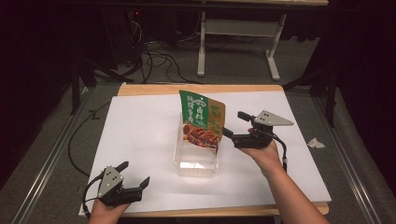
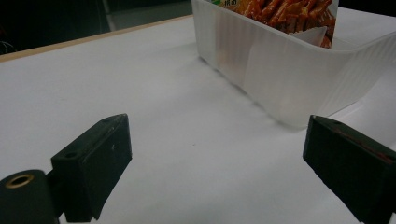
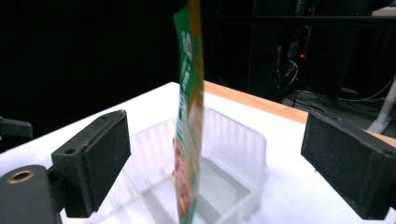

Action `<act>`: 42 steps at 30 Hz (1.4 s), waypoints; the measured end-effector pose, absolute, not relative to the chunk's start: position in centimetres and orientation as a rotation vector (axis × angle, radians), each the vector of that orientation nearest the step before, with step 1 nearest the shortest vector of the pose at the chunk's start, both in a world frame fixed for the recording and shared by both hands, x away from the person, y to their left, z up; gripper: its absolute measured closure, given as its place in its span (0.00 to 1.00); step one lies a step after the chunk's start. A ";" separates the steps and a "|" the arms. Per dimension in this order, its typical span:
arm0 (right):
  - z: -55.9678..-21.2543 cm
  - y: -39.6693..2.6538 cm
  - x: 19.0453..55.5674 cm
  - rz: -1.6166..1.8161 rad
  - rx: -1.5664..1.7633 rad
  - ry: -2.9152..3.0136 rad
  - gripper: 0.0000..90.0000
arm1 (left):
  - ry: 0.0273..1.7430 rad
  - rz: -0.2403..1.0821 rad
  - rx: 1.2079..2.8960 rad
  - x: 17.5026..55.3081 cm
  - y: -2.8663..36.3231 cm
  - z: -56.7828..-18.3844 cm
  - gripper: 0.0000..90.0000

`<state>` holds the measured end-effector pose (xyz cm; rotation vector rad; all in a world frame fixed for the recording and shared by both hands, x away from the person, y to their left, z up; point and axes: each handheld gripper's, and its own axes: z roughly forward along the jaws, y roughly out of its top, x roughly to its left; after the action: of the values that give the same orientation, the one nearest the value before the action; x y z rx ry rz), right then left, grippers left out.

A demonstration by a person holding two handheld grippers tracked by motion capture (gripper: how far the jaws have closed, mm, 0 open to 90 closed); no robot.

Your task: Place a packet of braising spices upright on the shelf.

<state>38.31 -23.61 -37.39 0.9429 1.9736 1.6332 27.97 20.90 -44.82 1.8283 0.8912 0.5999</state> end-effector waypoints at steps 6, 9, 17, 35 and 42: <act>-37.9 -25.8 37.2 1.599 0.972 1.963 0.09 | 0.892 0.593 1.831 28.1 20.7 -44.9 0.09; -38.3 -27.0 36.5 1.579 0.989 1.957 0.09 | 0.891 0.588 1.836 28.3 20.6 -44.9 0.09; -39.4 -30.5 34.2 1.535 1.050 1.917 0.09 | 0.875 0.572 1.851 28.9 19.8 -45.1 0.09; -42.7 -36.3 27.7 1.371 1.124 1.853 0.09 | 0.862 0.556 1.886 29.1 19.3 -45.4 0.09; -42.9 -36.3 28.7 1.386 1.135 1.844 0.09 | 0.890 0.564 1.877 28.7 20.0 -45.5 0.09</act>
<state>28.66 -36.26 -42.93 1.1351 1.8442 1.3860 28.73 19.96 -45.48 1.8767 0.8900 0.5637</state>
